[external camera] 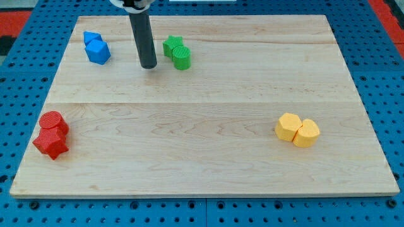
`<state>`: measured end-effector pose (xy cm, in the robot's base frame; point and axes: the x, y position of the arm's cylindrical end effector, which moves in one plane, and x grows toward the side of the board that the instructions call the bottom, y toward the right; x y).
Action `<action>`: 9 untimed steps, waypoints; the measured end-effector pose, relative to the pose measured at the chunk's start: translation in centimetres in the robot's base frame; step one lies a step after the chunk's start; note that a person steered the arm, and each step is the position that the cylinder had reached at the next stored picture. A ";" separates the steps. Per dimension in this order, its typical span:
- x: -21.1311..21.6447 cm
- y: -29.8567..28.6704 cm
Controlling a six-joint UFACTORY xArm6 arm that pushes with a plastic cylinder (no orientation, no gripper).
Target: Slide the green star along with the green circle towards the center of the board
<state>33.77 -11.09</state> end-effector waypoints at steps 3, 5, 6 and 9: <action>-8.6 -1.5; -8.1 1.9; -6.6 2.1; -4.2 4.8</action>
<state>29.57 -6.24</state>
